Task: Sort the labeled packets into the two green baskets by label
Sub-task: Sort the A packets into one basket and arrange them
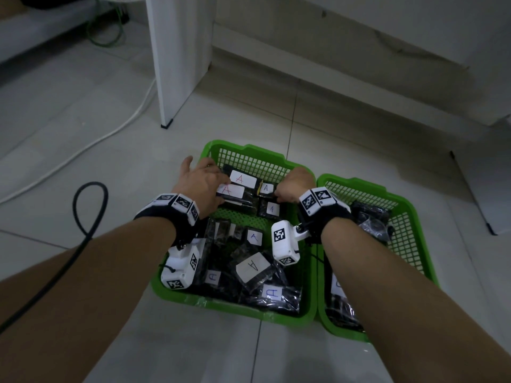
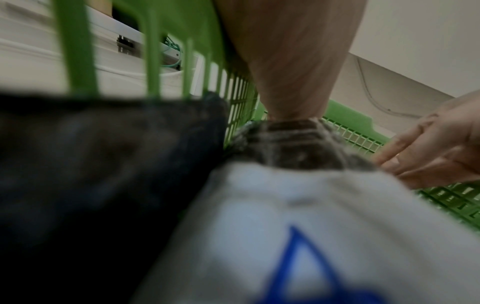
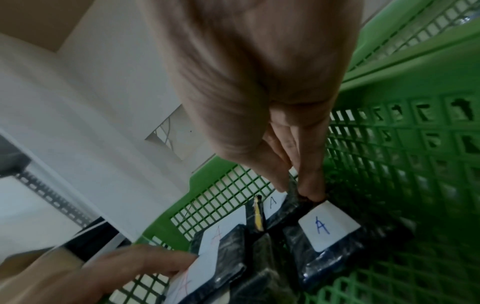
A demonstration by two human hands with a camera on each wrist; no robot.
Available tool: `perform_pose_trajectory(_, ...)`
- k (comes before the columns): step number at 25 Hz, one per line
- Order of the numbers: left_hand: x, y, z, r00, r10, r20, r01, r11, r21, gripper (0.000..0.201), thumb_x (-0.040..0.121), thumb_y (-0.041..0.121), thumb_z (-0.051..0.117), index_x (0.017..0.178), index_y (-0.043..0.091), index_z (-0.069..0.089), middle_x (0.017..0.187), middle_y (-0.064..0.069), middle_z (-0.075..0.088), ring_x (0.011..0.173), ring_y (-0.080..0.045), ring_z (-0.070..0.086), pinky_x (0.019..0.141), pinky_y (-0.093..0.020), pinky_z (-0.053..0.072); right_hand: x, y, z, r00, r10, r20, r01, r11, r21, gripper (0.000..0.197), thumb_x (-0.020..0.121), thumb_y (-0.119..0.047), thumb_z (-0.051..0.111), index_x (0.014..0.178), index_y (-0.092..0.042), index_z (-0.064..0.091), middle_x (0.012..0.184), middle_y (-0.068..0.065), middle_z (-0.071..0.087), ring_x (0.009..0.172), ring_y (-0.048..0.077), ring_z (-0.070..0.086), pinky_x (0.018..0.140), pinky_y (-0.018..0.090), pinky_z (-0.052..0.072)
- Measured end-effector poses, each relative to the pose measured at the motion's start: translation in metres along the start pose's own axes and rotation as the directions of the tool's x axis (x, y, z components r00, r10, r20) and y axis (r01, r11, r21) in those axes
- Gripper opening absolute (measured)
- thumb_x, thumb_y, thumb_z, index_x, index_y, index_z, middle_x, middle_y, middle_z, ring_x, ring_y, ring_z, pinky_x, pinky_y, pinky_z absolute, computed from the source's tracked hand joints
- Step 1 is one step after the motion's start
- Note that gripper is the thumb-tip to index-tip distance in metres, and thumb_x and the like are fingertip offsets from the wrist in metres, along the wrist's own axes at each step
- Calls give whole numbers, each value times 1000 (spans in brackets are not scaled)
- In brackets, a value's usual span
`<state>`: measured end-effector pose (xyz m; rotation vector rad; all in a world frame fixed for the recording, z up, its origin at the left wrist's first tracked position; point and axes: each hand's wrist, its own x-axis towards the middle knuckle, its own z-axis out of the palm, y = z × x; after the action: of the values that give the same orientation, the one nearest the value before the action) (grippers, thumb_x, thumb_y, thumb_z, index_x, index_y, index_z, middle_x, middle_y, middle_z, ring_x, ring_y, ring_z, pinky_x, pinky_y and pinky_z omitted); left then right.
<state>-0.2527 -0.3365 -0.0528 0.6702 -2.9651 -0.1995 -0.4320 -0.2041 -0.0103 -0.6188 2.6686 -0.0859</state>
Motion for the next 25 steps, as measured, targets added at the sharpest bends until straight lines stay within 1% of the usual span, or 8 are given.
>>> perform_pose_trajectory(3, 0, 0, 1, 1000, 1, 4, -1, 1000, 0, 48, 83, 45, 69, 128, 35, 58, 132, 10, 56, 139, -15, 28, 118, -56, 10, -8, 0, 0, 996, -80, -51, 81, 996, 26, 14, 79, -14, 78, 84, -3, 72, 78, 3, 69, 64, 15, 65, 43, 23, 51)
perform_pose_trajectory(5, 0, 0, 1, 1000, 3, 3, -3, 1000, 1, 48, 83, 46, 69, 128, 35, 59, 132, 10, 56, 139, -15, 28, 118, -56, 10, -21, 1, -1, 989, -145, 17, 144, 987, 68, 13, 80, -10, 81, 89, -3, 76, 86, 8, 76, 71, 20, 74, 61, 34, 63)
perform_pose_trajectory(10, 1, 1, 0, 1000, 2, -10, -2, 1000, -8, 48, 81, 44, 70, 127, 34, 60, 128, 9, 58, 138, -15, 29, 117, -55, 9, -65, -1, 24, 876, -359, 323, 421, 895, -146, 40, 74, -18, 89, 108, -6, 73, 107, 8, 72, 90, 25, 70, 80, 38, 62)
perform_pose_trajectory(14, 0, 0, 0, 1000, 4, -5, -4, 1000, -11, 49, 81, 43, 71, 128, 34, 59, 128, 10, 58, 137, -14, 29, 117, -55, 9, -64, -1, 29, 869, -360, 339, 441, 874, -202, 35, 70, -24, 92, 89, -1, 72, 92, 12, 72, 79, 25, 68, 66, 33, 56)
perform_pose_trajectory(17, 0, -1, 1, 1000, 5, -18, -5, 1000, -25, 49, 80, 42, 72, 127, 34, 60, 128, 9, 59, 138, -16, 29, 117, -56, 10, -62, 5, 8, 858, -372, 354, 438, 890, -127, 23, 83, -16, 82, 100, -2, 75, 97, 9, 75, 79, 20, 69, 61, 29, 55)
perform_pose_trajectory(20, -1, -1, 0, 1000, 1, 4, -1, 1000, -9, 49, 81, 43, 70, 128, 35, 59, 129, 10, 58, 139, -16, 28, 117, -55, 9, -41, 12, -30, 928, -341, 152, 351, 935, -46, 14, 86, -12, 77, 100, -12, 76, 91, 0, 72, 74, 14, 66, 60, 22, 52)
perform_pose_trajectory(22, 1, -1, 1, 1000, 0, 2, 0, 1000, -17, 49, 81, 44, 69, 128, 36, 58, 129, 10, 57, 139, -15, 27, 117, -55, 8, -20, 14, -47, 938, -335, -84, 310, 924, -226, 14, 82, -11, 77, 95, -17, 78, 94, 1, 73, 80, 20, 68, 72, 30, 57)
perform_pose_trajectory(25, 1, -1, 1, 1000, -4, 7, 4, 1000, -10, 49, 82, 45, 68, 129, 37, 58, 131, 11, 57, 139, -14, 26, 117, -56, 9, -6, 7, -41, 934, -349, -84, 293, 877, -381, 21, 85, -5, 69, 104, -11, 73, 101, 9, 70, 83, 26, 65, 76, 34, 57)
